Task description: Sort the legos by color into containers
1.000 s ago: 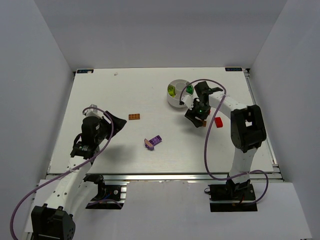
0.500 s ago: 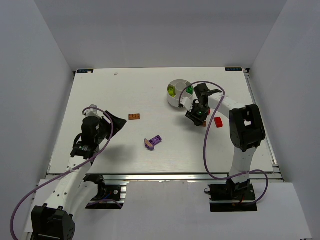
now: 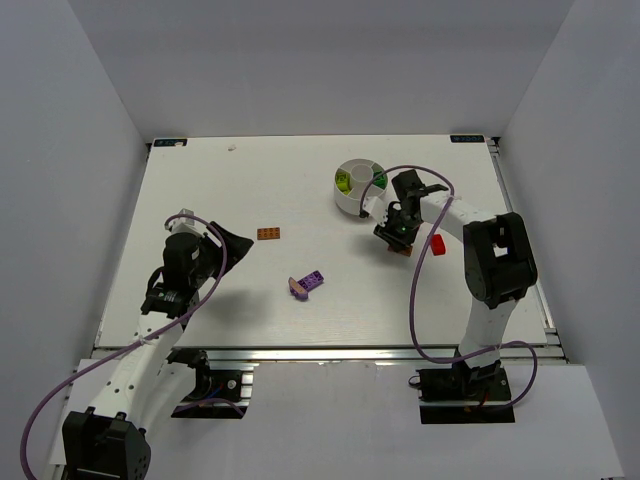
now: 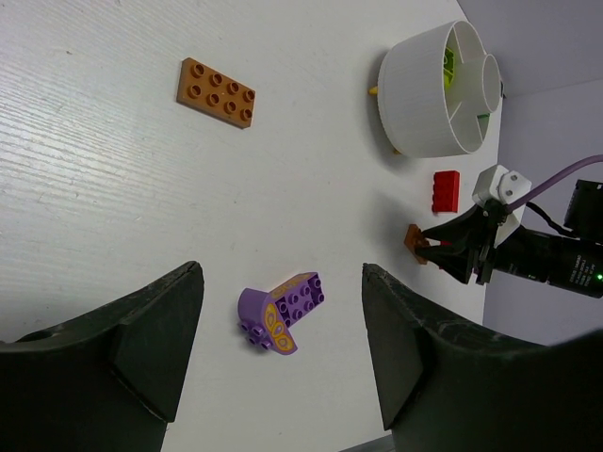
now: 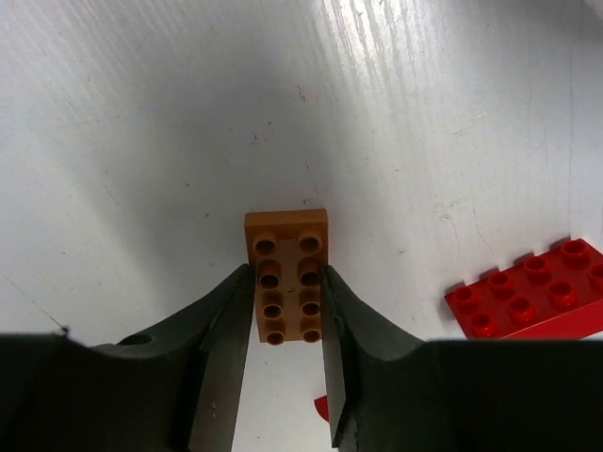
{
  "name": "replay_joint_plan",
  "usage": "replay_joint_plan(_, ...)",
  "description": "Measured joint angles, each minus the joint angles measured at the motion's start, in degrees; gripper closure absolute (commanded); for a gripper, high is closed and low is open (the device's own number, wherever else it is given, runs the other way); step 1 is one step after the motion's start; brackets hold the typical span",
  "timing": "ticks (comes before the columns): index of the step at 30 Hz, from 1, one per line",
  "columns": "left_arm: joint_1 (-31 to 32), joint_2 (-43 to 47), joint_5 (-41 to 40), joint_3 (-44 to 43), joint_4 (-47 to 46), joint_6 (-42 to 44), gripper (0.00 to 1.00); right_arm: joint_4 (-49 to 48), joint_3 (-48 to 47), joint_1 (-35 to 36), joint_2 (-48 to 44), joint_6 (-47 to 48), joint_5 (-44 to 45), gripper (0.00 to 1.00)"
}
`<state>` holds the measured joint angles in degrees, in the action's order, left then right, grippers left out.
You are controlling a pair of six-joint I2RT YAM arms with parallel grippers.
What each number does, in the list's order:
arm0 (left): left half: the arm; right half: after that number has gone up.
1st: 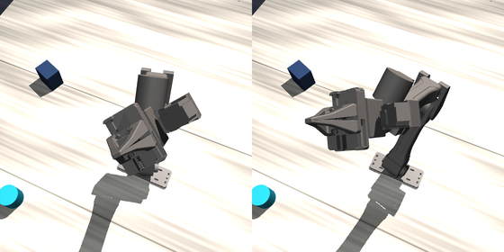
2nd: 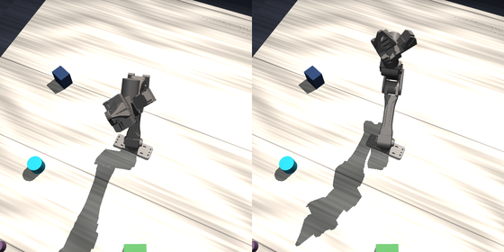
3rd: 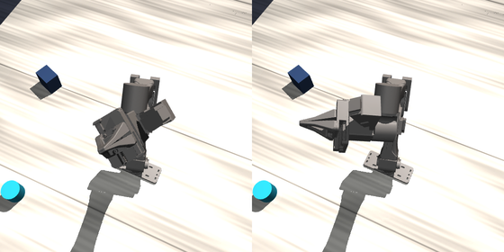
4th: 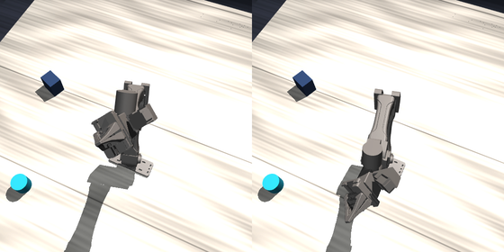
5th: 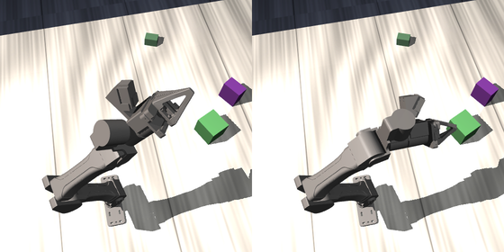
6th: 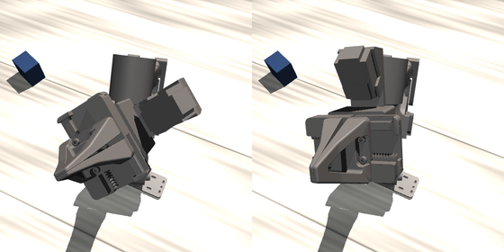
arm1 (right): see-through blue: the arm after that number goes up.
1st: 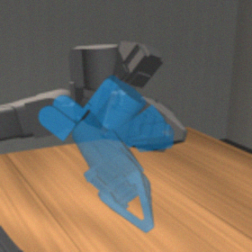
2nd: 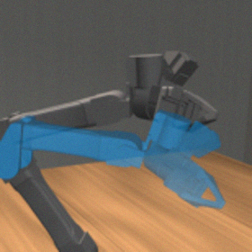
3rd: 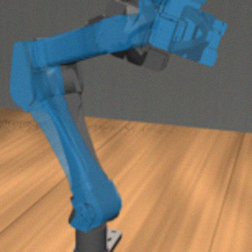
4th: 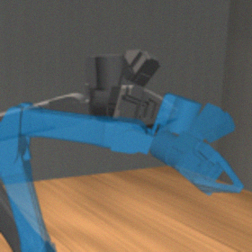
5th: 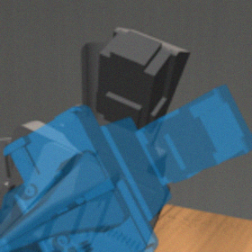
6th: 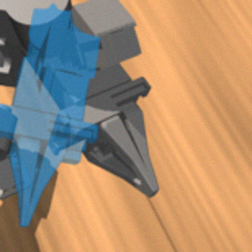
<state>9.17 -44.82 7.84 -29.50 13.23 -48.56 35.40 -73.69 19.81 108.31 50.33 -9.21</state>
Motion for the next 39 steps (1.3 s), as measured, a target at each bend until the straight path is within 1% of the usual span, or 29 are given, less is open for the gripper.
replay_joint_plan(2,0.0,0.0,0.0,0.0,0.0,-0.1,0.23,0.0,0.0,0.0,0.0,0.1,-0.2,0.49)
replay_joint_plan(5,0.0,0.0,0.0,0.0,-0.2,-0.2,0.23,0.4,0.2,0.1,0.0,0.3,-0.5,0.46)
replay_joint_plan(6,0.0,0.0,0.0,0.0,-0.3,-0.3,0.23,0.5,0.2,0.1,0.0,0.3,-0.5,0.41)
replay_joint_plan(8,0.0,0.0,0.0,0.0,-0.4,-0.4,0.23,0.7,0.2,0.1,0.0,0.2,-0.9,0.38)
replay_joint_plan(11,0.0,-0.1,0.0,0.0,-0.4,-0.4,0.23,1.2,0.7,0.1,0.2,0.2,-1.6,0.37)
replay_joint_plan(14,0.0,-0.1,0.0,0.0,-0.4,-0.4,0.23,1.2,1.4,0.1,0.3,-0.2,-1.9,0.39)
replay_joint_plan(16,0.0,-0.1,0.0,0.0,-0.4,-0.4,0.23,1.0,1.4,0.1,0.3,-0.4,-1.9,0.42)
replay_joint_plan(20,0.0,-0.1,0.0,0.0,-0.4,-0.4,0.23,0.6,1.5,0.1,0.3,-0.8,-2.0,0.53)
replay_joint_plan(21,0.0,-0.1,0.0,0.0,-0.4,-0.4,0.23,0.6,1.5,0.1,0.3,-1.0,-2.1,0.62)
replay_joint_plan(22,0.0,-0.1,0.0,0.0,-0.4,-0.4,0.23,0.5,1.5,0.1,0.3,-1.0,-2.2,0.67)
replay_joint_plan(23,0.0,-0.1,0.0,0.0,-0.4,-0.4,0.23,0.5,1.5,0.1,0.2,-1.1,-2.3,0.76)
replay_joint_plan(25,0.0,-0.1,0.0,0.0,-0.4,-0.5,0.23,0.6,1.5,0.1,0.2,-1.3,-2.8,0.85)
replay_joint_plan(26,0.0,-0.1,0.0,0.0,-0.4,-0.5,0.23,0.7,1.4,0.0,0.2,-1.3,-3.0,0.93)
replay_joint_plan(30,0.0,-0.1,0.0,0.0,-0.4,-0.7,0.23,1.8,0.9,0.1,0.0,-1.8,-6.7,1.0)
replay_joint_plan(35,0.0,-0.1,0.0,0.0,-0.6,-1.0,0.23,2.8,-3.1,0.1,-3.3,-5.7,-14.2,1.0)
replay_joint_plan(39,0.0,-0.1,0.1,0.1,-1.2,-1.0,0.23,-0.7,-9.1,0.1,-8.2,-11.8,-19.6,1.0)
